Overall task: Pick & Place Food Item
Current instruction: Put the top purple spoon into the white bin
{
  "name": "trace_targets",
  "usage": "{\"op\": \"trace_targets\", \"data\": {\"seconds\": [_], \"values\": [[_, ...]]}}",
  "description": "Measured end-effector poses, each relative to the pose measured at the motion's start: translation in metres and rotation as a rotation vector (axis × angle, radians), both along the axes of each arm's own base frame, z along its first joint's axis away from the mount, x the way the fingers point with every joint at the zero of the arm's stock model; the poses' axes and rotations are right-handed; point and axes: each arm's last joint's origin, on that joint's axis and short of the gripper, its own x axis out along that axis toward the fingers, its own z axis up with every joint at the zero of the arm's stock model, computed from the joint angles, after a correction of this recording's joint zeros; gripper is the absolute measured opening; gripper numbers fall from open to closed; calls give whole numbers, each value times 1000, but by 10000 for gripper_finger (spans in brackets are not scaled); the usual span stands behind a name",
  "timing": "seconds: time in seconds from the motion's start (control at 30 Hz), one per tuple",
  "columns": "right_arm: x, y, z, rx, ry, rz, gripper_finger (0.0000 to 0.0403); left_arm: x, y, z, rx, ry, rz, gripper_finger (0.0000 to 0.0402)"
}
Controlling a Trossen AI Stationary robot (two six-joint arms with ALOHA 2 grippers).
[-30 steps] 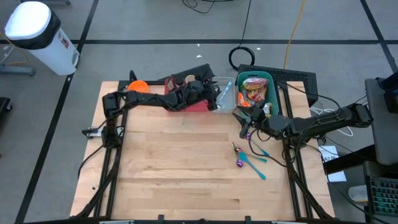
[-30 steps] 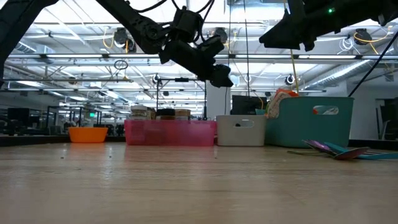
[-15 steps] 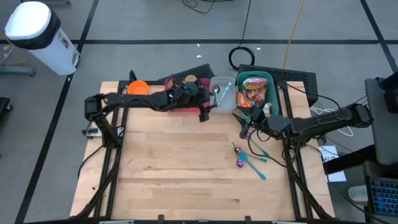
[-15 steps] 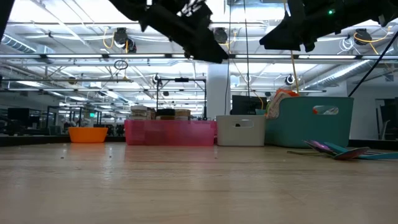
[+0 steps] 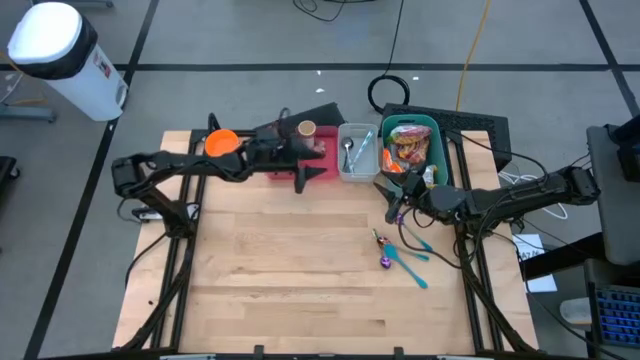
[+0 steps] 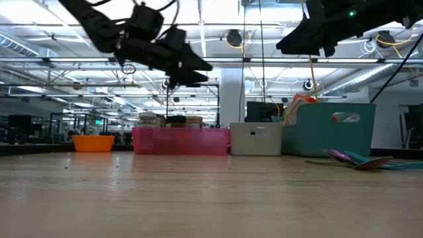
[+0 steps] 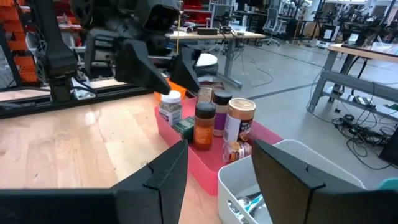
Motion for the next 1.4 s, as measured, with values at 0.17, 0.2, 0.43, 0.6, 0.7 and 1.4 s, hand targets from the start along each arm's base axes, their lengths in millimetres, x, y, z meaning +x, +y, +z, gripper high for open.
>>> {"op": "trace_targets", "data": {"seconds": [0.17,0.2,0.43,0.6,0.7,1.4], "values": [[0,0,-3,30,11,-2,169,-35,2,-1,-6,-44,53,255],[-1,0,-4,37,13,-3,169,-44,3,2,-2,-52,72,255],[-1,0,-7,53,22,-8,169,-96,-2,20,34,-117,155,255],[-3,0,-17,51,27,-8,169,-122,-12,10,44,-113,178,255],[-5,-1,-24,52,41,-8,169,-136,-17,4,35,-132,222,255],[31,44,-28,140,504,219,279,-146,-25,-9,-12,-128,269,255]]}}
